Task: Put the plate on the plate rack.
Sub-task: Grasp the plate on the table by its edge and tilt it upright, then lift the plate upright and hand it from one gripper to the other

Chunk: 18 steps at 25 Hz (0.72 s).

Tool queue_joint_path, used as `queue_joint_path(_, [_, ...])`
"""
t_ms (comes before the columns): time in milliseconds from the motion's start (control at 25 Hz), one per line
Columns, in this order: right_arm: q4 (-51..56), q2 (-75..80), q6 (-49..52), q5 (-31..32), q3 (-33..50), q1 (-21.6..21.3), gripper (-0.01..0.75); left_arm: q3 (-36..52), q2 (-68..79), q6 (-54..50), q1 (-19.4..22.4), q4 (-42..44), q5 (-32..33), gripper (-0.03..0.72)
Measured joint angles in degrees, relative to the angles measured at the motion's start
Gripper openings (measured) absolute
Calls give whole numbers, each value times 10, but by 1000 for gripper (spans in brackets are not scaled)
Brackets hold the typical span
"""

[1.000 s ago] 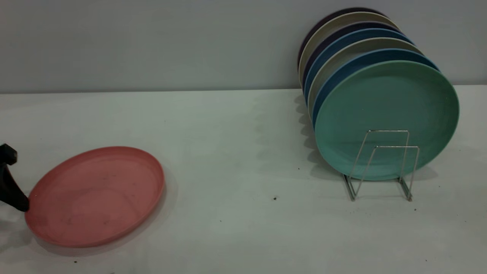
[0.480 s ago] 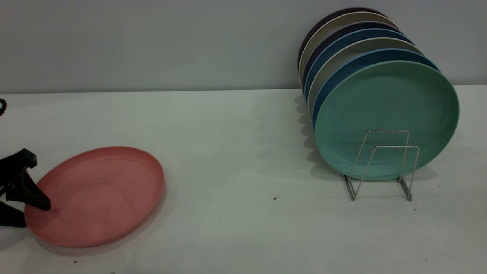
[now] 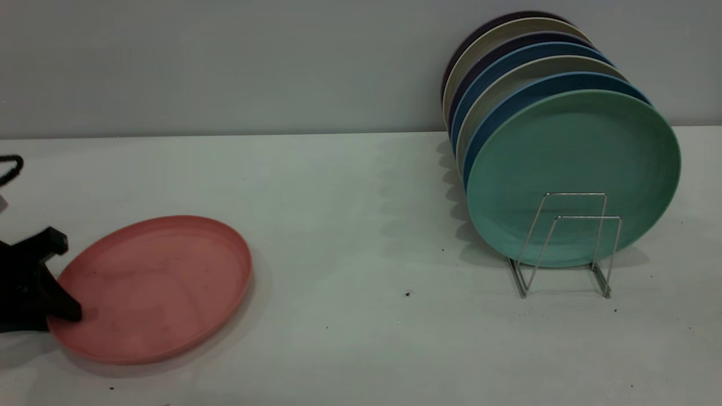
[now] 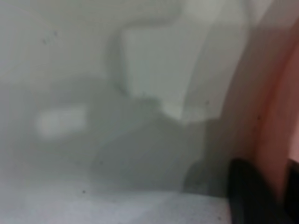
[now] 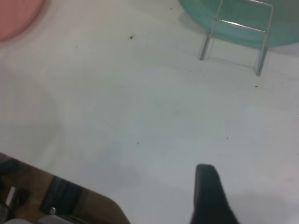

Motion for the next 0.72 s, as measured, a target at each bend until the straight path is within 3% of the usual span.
queue_joint_path(240, [0,0,0,-1,0,0,483,-1,3,32,0,-42,3,28])
queue_joint_path(480, [39,1,-8,-1,0,0,483,-1,-24,139,0,-138,44,18])
queue_joint_path(720, [210,56,-120,3,0,0,483,-1,-73,202,-10,-154,120,18])
